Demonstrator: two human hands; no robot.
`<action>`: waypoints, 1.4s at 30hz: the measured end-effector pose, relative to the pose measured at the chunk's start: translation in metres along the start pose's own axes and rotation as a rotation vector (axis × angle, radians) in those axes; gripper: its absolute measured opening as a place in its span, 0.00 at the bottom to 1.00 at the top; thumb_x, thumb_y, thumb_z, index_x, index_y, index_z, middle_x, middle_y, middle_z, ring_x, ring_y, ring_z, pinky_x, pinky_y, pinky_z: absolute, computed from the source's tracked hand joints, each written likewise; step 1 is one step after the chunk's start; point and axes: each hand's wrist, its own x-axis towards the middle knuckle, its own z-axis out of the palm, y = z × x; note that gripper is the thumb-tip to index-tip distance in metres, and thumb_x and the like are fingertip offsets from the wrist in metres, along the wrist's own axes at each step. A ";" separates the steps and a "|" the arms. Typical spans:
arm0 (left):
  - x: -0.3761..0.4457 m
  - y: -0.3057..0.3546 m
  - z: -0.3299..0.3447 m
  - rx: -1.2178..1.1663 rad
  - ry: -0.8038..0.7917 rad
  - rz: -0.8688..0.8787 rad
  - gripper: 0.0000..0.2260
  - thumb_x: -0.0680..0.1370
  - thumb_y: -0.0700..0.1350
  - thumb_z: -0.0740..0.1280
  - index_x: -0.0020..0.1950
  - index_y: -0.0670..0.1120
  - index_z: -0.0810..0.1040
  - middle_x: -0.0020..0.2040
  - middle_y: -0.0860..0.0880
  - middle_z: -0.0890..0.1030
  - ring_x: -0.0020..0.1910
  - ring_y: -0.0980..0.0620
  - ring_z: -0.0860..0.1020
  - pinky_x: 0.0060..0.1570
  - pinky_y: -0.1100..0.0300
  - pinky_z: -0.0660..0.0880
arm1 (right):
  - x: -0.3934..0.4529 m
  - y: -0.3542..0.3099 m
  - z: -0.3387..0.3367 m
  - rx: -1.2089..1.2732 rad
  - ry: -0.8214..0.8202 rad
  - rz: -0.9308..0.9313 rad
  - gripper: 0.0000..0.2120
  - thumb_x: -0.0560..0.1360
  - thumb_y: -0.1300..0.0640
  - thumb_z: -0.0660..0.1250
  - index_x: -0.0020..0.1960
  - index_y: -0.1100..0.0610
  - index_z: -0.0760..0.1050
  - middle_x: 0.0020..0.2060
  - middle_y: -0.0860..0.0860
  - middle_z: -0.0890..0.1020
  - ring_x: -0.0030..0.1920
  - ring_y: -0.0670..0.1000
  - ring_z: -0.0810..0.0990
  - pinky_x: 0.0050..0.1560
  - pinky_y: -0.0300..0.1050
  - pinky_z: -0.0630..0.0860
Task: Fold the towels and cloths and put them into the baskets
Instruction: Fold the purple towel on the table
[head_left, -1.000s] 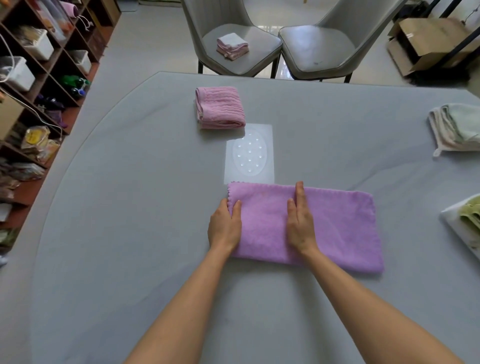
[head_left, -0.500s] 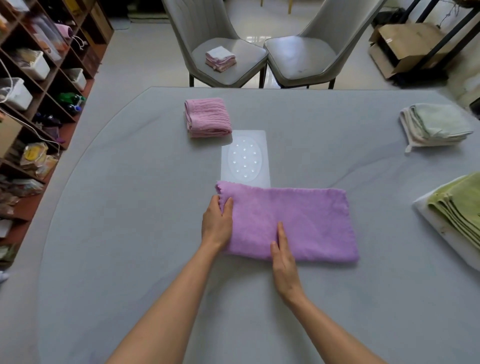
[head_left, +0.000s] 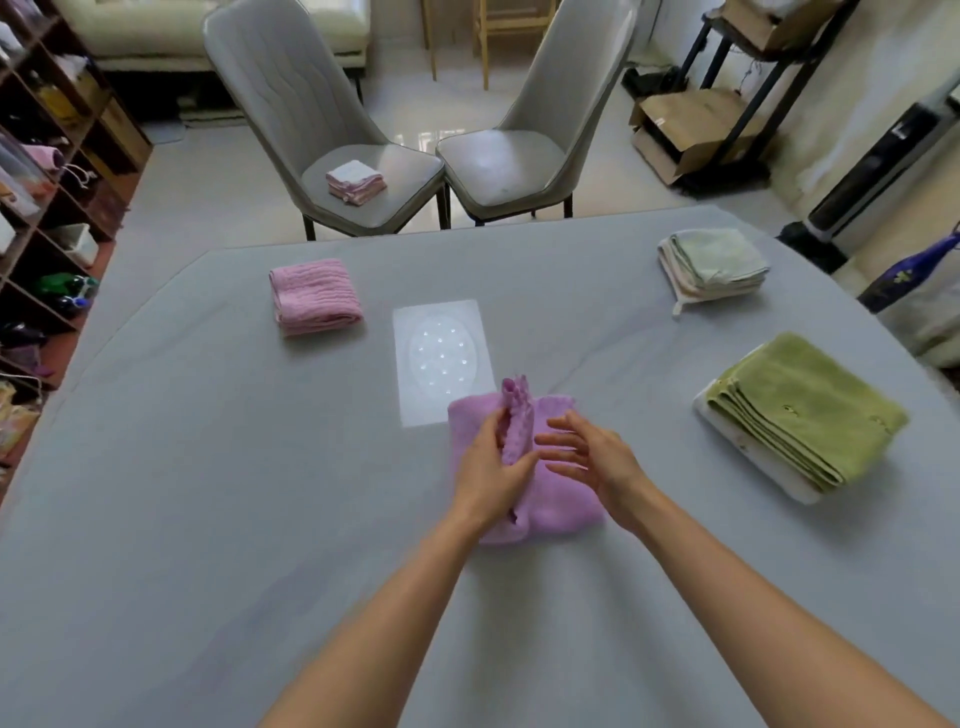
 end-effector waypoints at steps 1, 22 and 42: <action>0.002 0.002 0.015 0.008 -0.009 -0.002 0.27 0.73 0.44 0.70 0.71 0.49 0.68 0.59 0.51 0.80 0.56 0.53 0.79 0.57 0.61 0.74 | 0.003 -0.005 -0.008 -0.058 -0.006 0.013 0.14 0.81 0.51 0.59 0.56 0.60 0.76 0.47 0.58 0.83 0.45 0.54 0.82 0.52 0.49 0.78; 0.070 -0.031 0.013 0.256 0.287 -0.317 0.26 0.79 0.42 0.63 0.75 0.42 0.60 0.70 0.39 0.68 0.67 0.40 0.69 0.68 0.51 0.65 | 0.065 0.013 -0.020 -0.901 0.346 0.081 0.33 0.75 0.43 0.65 0.68 0.65 0.60 0.67 0.62 0.68 0.67 0.62 0.67 0.64 0.54 0.68; -0.023 0.022 -0.054 0.357 -0.182 0.571 0.09 0.76 0.49 0.69 0.54 0.49 0.76 0.59 0.53 0.73 0.51 0.55 0.77 0.52 0.63 0.75 | -0.027 -0.051 -0.058 -0.363 -0.284 -0.386 0.14 0.69 0.52 0.66 0.53 0.55 0.79 0.46 0.46 0.85 0.48 0.42 0.81 0.46 0.34 0.76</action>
